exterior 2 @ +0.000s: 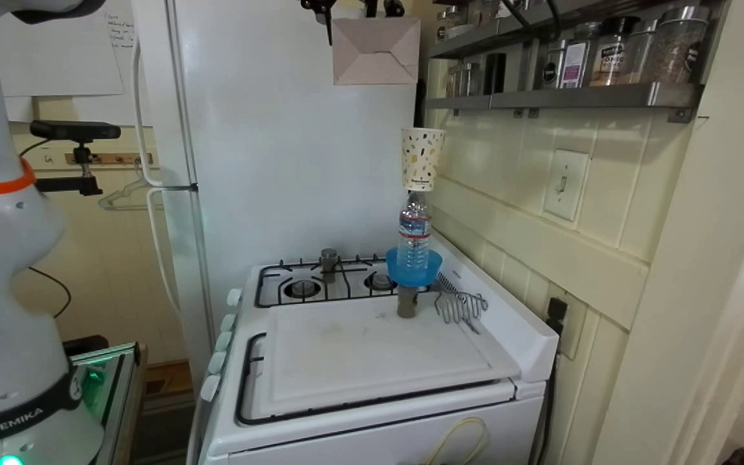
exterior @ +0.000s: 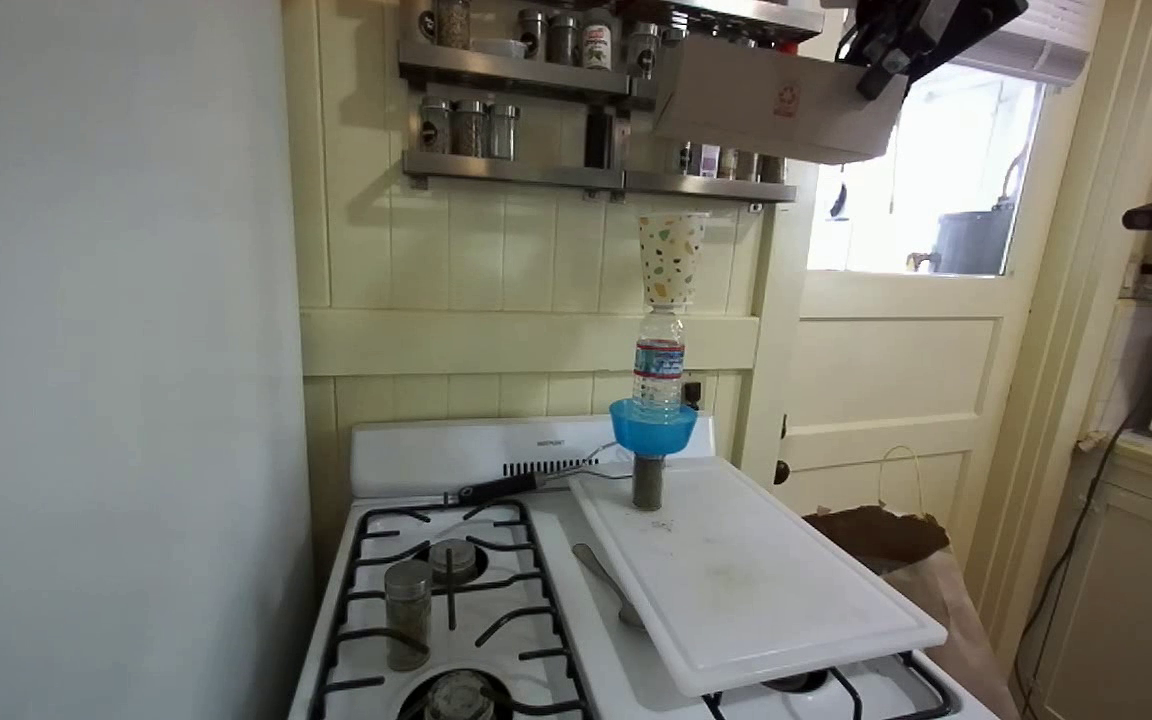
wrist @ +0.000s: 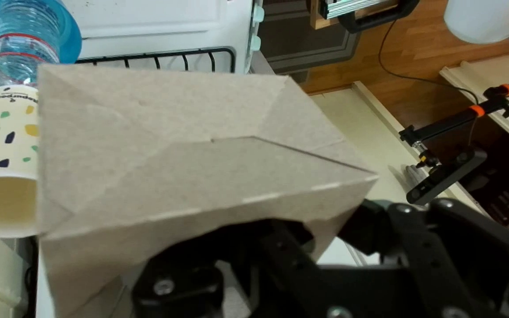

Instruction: Move the box to the left

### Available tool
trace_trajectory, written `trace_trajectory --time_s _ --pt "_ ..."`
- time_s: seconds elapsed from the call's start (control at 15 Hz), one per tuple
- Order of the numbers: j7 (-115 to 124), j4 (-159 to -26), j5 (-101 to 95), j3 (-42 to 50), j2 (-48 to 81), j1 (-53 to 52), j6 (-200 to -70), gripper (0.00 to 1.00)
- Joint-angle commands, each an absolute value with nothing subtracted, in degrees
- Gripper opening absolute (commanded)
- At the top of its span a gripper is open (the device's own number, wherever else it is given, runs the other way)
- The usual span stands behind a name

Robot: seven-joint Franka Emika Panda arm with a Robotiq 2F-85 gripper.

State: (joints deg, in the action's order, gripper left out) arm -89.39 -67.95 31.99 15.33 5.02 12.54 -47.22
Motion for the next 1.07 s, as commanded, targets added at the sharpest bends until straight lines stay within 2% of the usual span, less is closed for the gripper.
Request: trace_trajectory --time_s 0.0,0.6,1.0 --pt "-90.7 -63.9 32.3 13.4 6.7 14.5 -47.2 0.00" --pt "-86.9 -57.3 37.4 12.0 10.4 17.3 -47.6 0.00" --pt "-88.1 -62.3 33.0 11.8 7.0 15.1 -48.8 0.00"
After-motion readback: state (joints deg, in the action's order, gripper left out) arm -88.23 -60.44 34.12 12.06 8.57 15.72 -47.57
